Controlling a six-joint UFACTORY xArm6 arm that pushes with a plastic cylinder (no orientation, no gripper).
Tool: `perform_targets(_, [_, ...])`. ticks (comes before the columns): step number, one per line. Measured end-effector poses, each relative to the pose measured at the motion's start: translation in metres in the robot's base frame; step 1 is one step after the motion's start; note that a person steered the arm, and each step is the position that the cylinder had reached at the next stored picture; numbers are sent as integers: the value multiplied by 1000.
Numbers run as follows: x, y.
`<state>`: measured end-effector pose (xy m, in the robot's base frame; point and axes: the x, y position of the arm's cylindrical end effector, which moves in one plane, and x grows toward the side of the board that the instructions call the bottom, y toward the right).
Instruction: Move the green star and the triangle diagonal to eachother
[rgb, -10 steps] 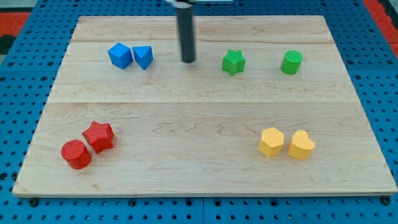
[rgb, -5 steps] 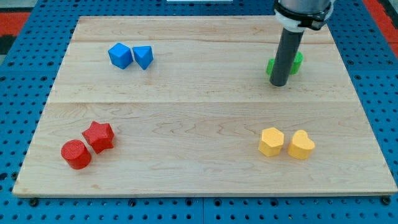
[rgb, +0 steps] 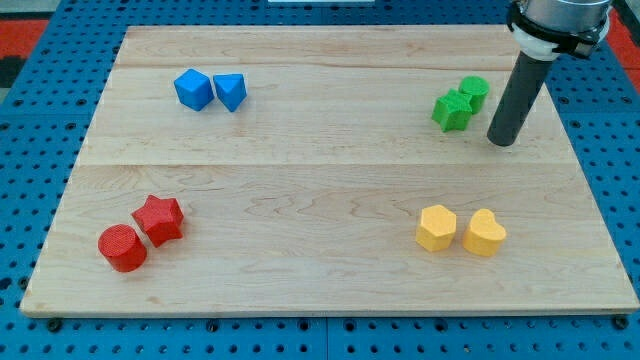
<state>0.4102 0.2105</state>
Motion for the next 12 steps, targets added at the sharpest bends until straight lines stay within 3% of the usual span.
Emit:
perform_targets(4, [0,15])
perform_targets(5, [-42,87])
perform_targets(6, [-69,77])
perform_targets(7, [-98,12])
perform_targets(8, [-93,-30])
perform_targets(9, [-74,-29])
perform_targets(10, [-97,3])
perform_targets(11, [-70,23])
perform_targets(12, [-38,2])
